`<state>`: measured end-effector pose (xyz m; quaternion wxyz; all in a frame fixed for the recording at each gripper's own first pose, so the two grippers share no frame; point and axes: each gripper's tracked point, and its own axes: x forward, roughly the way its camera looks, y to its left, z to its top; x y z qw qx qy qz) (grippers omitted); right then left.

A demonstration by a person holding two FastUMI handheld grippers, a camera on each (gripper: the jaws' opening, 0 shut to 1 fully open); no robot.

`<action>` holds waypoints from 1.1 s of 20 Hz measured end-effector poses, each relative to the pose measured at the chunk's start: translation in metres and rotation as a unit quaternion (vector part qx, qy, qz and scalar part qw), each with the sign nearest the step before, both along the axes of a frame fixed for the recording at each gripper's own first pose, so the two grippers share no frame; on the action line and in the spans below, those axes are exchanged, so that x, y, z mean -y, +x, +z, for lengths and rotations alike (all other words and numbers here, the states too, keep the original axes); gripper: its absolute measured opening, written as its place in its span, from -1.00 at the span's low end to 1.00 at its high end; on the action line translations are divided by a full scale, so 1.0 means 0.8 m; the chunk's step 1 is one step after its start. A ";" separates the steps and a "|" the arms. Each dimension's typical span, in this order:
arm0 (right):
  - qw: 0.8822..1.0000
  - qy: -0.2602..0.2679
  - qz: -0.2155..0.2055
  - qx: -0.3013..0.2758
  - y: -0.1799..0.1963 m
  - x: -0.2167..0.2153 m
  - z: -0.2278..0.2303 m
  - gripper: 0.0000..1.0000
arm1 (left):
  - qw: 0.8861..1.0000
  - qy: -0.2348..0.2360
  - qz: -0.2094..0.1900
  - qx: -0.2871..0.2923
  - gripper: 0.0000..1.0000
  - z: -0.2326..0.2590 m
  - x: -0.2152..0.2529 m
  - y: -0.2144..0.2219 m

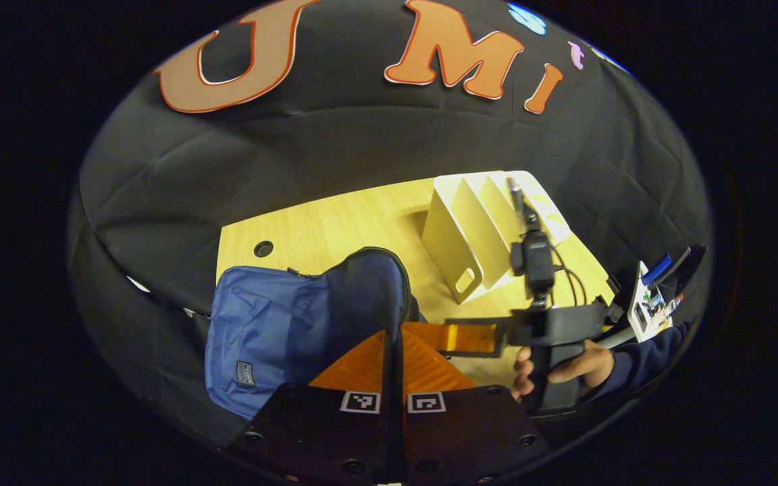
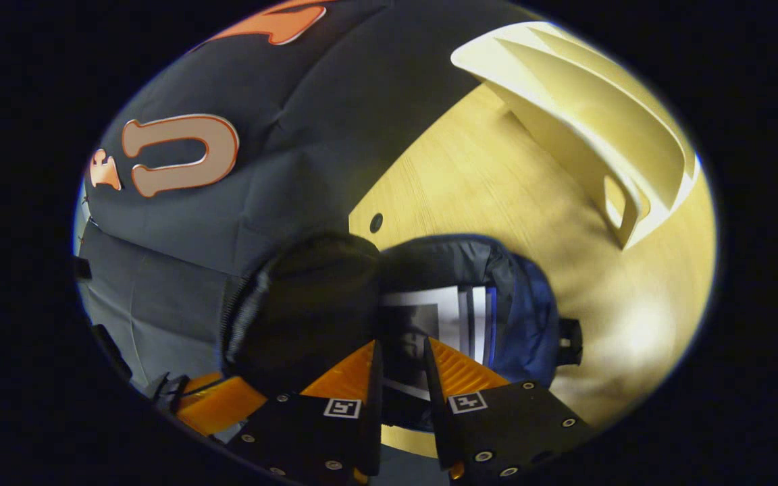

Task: Open the schoolbag, grab two books from the bookshelf and put them into the schoolbag.

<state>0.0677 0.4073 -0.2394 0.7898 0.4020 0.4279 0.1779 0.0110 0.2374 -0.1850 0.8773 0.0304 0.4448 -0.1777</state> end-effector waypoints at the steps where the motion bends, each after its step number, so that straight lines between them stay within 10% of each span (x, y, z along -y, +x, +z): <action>1: 1.000 -0.013 0.001 0.014 0.002 0.013 0.006 -0.36 | 1.000 0.002 0.003 0.001 -0.99 -0.001 0.001 0.001; 12: 0.968 -0.186 -0.037 0.165 0.027 0.198 0.096 -0.34 | 0.999 0.020 0.026 0.006 -0.83 -0.012 0.041 -0.002; 16: 0.951 -0.227 -0.058 0.203 0.034 0.259 0.131 -0.31 | 0.999 0.009 0.025 0.038 -0.40 0.003 0.077 0.008; 17: 0.944 -0.241 -0.067 0.214 0.037 0.274 0.138 -0.64 | 0.998 0.010 0.028 0.050 -0.17 0.008 0.083 0.014; 18: 0.937 -0.256 -0.073 0.225 0.039 0.289 0.145 -0.31 | 0.997 0.013 0.034 0.062 -0.12 0.013 0.088 0.017; 19: 0.931 -0.269 -0.077 0.235 0.041 0.303 0.152 -0.31 | 0.996 0.018 0.045 0.080 0.21 0.019 0.091 0.025; 22: 0.912 -0.300 -0.084 0.267 0.040 0.336 0.177 -0.26 | 0.989 -0.002 0.071 0.133 0.25 0.047 0.116 0.043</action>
